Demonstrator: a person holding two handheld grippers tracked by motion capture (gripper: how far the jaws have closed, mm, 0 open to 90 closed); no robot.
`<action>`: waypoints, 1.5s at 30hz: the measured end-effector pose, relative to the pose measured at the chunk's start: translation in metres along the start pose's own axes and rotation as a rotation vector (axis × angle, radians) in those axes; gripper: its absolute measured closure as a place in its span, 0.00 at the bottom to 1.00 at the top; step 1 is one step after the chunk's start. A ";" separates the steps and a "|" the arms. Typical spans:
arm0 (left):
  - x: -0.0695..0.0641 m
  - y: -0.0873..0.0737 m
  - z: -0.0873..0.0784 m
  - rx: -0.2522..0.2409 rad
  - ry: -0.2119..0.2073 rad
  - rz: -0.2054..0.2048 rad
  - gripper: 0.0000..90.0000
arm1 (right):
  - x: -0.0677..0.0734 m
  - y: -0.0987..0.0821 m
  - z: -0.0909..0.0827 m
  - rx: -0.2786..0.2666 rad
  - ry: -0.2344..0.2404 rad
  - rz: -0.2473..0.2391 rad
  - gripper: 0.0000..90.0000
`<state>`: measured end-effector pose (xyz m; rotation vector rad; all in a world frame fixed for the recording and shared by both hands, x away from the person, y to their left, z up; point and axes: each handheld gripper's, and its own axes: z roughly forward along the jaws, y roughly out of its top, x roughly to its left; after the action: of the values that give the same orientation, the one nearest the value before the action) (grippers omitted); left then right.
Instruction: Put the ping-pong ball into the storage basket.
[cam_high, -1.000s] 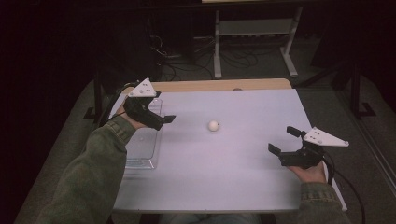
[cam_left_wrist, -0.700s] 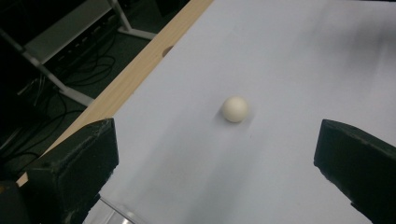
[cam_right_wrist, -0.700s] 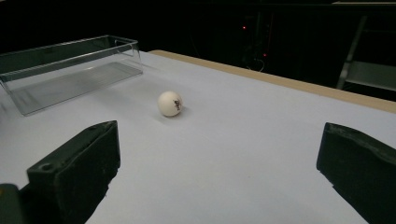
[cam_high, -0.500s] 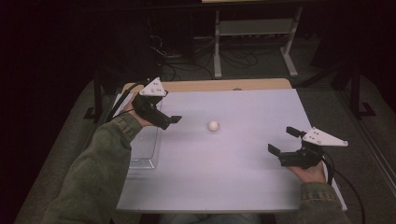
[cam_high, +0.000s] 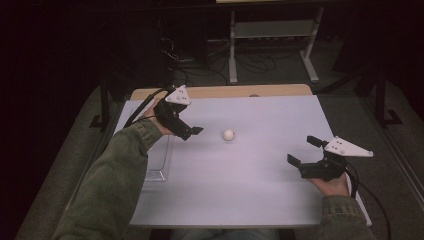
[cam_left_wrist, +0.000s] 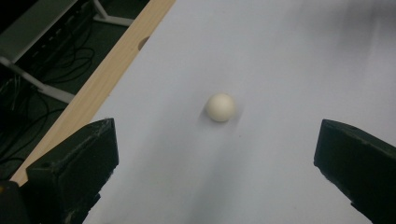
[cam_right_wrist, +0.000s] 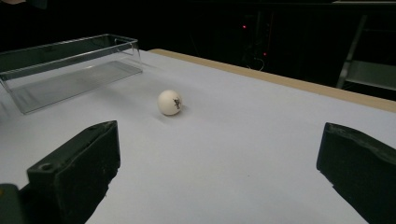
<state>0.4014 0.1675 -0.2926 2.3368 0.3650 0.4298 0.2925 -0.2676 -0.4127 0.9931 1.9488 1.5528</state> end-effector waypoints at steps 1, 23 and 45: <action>0.000 0.000 0.001 0.004 -0.004 0.004 0.00 | 0.000 0.000 0.000 -0.001 0.000 0.001 0.00; 0.001 0.012 0.019 0.072 -0.021 0.052 0.00 | 0.001 0.000 0.001 0.006 0.007 -0.005 0.00; 0.007 0.021 0.036 0.121 -0.043 0.075 0.00 | 0.001 0.000 0.000 0.003 0.010 -0.002 0.00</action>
<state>0.4252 0.1338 -0.3009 2.4794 0.2908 0.4020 0.2921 -0.2670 -0.4126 0.9859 1.9585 1.5577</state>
